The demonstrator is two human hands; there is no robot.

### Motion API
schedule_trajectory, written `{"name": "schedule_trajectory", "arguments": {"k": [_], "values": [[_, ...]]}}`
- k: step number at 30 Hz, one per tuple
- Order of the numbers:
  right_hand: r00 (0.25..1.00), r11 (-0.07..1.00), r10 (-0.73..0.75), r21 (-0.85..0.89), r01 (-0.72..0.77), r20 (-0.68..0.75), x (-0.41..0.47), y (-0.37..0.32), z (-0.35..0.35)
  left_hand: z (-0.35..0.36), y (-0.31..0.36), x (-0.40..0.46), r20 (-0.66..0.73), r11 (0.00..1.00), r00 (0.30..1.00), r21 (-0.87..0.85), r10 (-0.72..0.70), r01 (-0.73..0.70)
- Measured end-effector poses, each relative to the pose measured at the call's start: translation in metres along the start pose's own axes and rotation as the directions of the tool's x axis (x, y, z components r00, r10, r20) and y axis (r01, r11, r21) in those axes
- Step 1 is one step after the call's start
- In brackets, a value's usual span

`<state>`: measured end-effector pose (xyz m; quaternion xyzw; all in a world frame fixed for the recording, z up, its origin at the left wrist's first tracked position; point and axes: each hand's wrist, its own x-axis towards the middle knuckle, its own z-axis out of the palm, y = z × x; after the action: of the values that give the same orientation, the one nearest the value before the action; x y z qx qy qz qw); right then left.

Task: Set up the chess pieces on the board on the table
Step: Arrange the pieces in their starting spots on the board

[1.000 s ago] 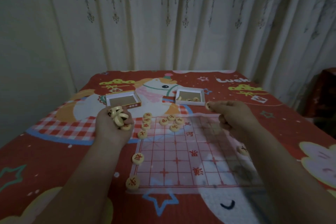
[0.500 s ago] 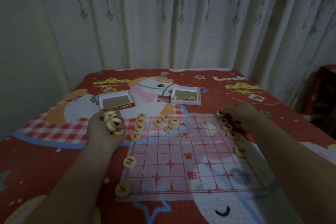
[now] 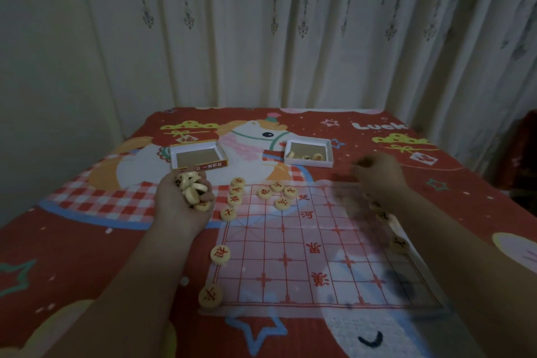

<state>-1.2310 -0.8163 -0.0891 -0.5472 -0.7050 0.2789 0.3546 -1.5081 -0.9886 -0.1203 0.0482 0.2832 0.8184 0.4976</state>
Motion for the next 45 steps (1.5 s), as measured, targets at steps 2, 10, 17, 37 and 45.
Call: {"name": "schedule_trajectory", "arguments": {"k": [2, 10, 17, 37, 45], "values": [[0.975, 0.985, -0.165, -0.015, 0.169, 0.146, -0.014, -0.017, 0.016, -0.002, 0.001, 0.003, 0.013, 1.000, 1.000, 0.000, -0.016, 0.016], [0.844, 0.852, -0.328, -0.253, 0.458, 0.425, -0.037, -0.036, 0.059, -0.005, -0.001, 0.005, 0.024, 1.000, 0.999, -0.005, -0.029, 0.030], [0.841, 0.813, -0.354, -0.309, 0.493, 0.410, -0.041, -0.031, 0.067, -0.006, 0.000, 0.008, 0.015, 0.999, 0.999, -0.024, -0.033, 0.033], [0.557, 0.688, -0.643, 0.079, 0.721, 0.525, -0.120, -0.072, 0.085, -0.004, 0.002, 0.005, -0.005, 0.995, 0.999, -0.085, -0.045, 0.044], [0.516, 0.650, -0.655, 0.062, 0.758, 0.553, -0.126, -0.064, 0.091, -0.003, 0.000, 0.004, -0.023, 0.997, 0.999, -0.076, -0.028, 0.026]]}}
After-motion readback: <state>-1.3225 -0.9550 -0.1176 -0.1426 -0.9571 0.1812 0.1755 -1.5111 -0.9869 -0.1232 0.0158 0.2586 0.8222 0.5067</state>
